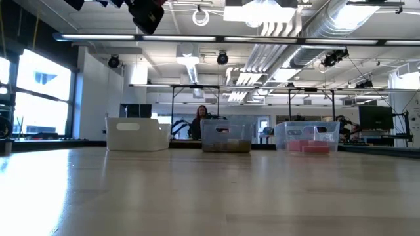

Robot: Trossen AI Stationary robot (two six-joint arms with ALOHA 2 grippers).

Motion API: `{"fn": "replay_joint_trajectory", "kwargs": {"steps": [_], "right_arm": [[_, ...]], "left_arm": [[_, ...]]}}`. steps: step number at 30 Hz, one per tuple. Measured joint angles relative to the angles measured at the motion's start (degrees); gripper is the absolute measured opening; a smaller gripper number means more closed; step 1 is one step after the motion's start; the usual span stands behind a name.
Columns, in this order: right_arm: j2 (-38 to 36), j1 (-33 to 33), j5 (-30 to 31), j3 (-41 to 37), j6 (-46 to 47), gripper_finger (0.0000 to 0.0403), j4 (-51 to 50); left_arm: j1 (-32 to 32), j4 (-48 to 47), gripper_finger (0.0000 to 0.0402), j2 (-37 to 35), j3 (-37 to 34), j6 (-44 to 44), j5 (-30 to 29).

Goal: Sort & place blocks by color
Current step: Put the orange block into the transparent bin

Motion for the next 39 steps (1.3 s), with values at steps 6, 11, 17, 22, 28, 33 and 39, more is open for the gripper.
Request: {"fn": "replay_joint_trajectory", "kwargs": {"steps": [6, 11, 17, 22, 28, 33, 39], "right_arm": [[0.0, -0.3, -0.1, 0.0, 5.4, 0.0109, -5.3], [0.0, -1.0, -0.2, 0.0, 10.0, 0.0109, -9.9], [0.0, -3.2, -0.4, 0.0, 17.4, 0.0109, -16.3], [0.0, -5.8, -1.0, 0.0, 23.0, 0.0109, -20.9], [0.0, -9.9, -3.9, 0.0, 29.8, 0.0109, -26.2], [0.0, -13.2, -4.3, 0.0, 34.7, 0.0109, -31.0], [0.0, -17.0, -6.5, 0.0, 40.7, 0.0109, -37.3]], "left_arm": [[1.1, 0.0, 0.0225, 0.0, 0.0, 1.6, -0.1], [1.9, 0.0, 0.0225, 0.0, 0.0, 1.9, -0.4], [2.1, -2.7, 0.0225, 0.0, 0.0, 3.0, -8.4], [2.1, -8.3, 0.0225, 0.0, 0.0, 8.2, -17.7], [2.1, -13.1, 0.0225, 0.0, 0.0, 9.3, -24.4], [2.1, -14.1, 0.0225, 0.0, 0.0, 9.3, -24.7], [2.1, -15.3, 0.0225, 0.0, 0.0, 9.3, -24.7]]}}
